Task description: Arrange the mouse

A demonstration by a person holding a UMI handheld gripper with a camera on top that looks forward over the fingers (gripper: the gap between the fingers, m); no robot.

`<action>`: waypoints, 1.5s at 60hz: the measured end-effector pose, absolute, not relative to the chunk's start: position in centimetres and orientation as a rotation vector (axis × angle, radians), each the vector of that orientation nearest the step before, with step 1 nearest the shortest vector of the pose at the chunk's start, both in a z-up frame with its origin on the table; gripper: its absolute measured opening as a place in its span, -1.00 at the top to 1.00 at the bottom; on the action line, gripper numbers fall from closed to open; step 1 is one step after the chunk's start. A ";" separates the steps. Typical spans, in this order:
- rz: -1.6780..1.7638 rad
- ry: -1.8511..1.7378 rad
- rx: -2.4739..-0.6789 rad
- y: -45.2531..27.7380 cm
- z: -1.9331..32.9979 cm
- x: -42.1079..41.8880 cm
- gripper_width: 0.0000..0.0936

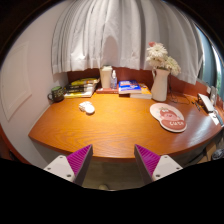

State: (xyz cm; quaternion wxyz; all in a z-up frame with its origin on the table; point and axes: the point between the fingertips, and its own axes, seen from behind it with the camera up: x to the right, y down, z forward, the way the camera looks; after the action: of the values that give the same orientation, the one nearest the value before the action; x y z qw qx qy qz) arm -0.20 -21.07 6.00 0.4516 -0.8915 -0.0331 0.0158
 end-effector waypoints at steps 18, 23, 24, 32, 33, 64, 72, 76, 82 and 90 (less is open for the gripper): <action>0.114 -0.133 -2.309 -12.4 -0.3 -9.6 -0.83; 0.117 -0.121 -2.316 -9.0 -0.8 -10.9 -0.84; 0.116 -0.118 -2.318 -8.3 -0.8 -11.0 -0.84; 0.104 -0.104 -2.325 -3.3 -1.1 -12.5 -0.83; 0.101 -0.104 -2.326 -2.7 -1.1 -12.6 -0.83; 0.023 -0.020 -2.368 8.7 -1.6 -13.3 -0.80; 0.002 0.022 -2.374 9.5 -1.6 -12.9 -0.75; -0.008 0.047 -2.379 9.7 -1.6 -12.7 -0.69; -0.017 0.073 -2.388 9.9 -1.6 -12.5 -0.59; -0.019 0.062 -2.391 10.1 -1.6 -12.8 -0.15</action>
State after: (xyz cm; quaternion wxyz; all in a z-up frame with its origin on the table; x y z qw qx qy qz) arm -12.83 10.13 -1.62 0.3660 -0.9303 0.0243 -0.0074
